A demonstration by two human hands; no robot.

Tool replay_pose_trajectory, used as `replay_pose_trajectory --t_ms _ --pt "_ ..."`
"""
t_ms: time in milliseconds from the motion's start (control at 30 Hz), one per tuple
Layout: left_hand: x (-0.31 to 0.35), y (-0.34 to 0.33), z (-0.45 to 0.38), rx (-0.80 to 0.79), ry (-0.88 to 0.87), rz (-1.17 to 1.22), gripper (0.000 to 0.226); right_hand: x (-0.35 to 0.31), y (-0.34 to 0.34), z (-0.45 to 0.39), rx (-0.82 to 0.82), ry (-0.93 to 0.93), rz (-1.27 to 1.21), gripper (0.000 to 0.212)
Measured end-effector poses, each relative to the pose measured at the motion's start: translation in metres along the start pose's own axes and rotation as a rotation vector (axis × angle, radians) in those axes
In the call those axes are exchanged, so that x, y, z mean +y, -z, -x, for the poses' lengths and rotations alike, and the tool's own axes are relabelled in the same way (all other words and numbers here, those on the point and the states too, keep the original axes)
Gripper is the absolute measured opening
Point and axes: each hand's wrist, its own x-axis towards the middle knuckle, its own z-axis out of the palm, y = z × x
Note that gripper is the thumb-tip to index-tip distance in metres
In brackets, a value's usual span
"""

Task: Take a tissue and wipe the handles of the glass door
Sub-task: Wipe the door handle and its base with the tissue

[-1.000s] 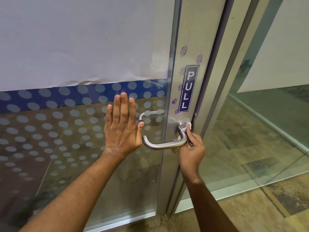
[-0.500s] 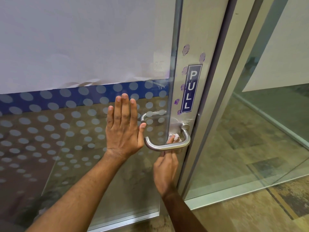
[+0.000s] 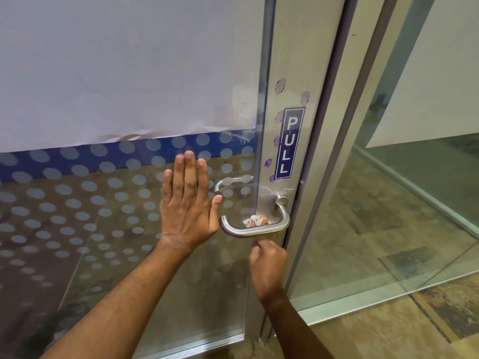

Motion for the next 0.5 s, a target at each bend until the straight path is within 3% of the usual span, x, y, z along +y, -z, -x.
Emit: replay_pose_trajectory --t_ms 100,300,500 --pt "0.000 0.002 0.000 -0.003 -0.003 0.002 0.099 0.008 0.008 0.002 0.079 -0.163 -0.230 0.018" --pt "0.004 0.012 -0.003 -0.003 0.019 0.026 0.102 0.011 0.029 -0.011 0.201 -0.437 -0.538 0.036" --pt "0.010 0.025 -0.005 0.023 0.030 0.072 0.092 -0.010 0.056 -0.044 0.264 -0.307 -0.641 0.042"
